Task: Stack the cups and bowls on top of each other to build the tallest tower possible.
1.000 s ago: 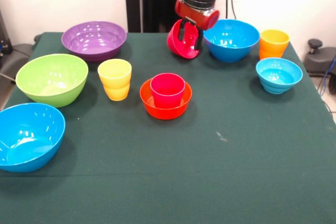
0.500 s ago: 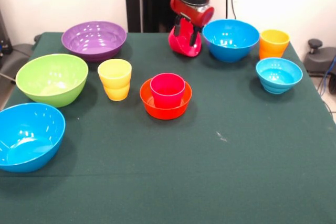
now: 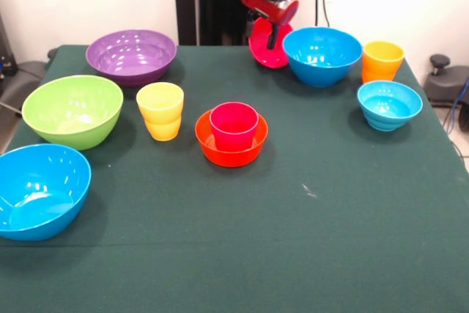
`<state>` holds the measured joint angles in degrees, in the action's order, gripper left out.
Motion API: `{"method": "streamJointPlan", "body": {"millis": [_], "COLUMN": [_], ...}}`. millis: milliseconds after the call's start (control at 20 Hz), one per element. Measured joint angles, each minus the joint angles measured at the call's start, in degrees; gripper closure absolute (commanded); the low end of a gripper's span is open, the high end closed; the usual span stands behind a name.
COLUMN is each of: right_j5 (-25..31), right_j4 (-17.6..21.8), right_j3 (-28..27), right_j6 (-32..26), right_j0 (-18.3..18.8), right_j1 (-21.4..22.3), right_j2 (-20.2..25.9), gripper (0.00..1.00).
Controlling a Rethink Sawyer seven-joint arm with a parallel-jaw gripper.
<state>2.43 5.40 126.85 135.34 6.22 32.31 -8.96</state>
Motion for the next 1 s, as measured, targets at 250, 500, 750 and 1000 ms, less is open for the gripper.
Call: {"method": "streamJointPlan", "body": {"millis": [250, 500, 750, 1000], "right_j5": [-1.35, -3.2, -5.73, -7.01], "right_j4": [0.75, 0.88, 0.87, 0.87], "right_j3": [0.97, 1.25, 1.27, 1.31], "right_j6": [0.0, 0.0, 0.0, 0.0], "right_j0": [-0.72, -1.8, -3.5, -4.07], "right_j1": [-1.62, -3.82, -6.14, -7.8], "right_j2": [-0.01, -0.01, 0.0, 0.01], "gripper": [0.0, 0.0, 0.0, 0.0]}}
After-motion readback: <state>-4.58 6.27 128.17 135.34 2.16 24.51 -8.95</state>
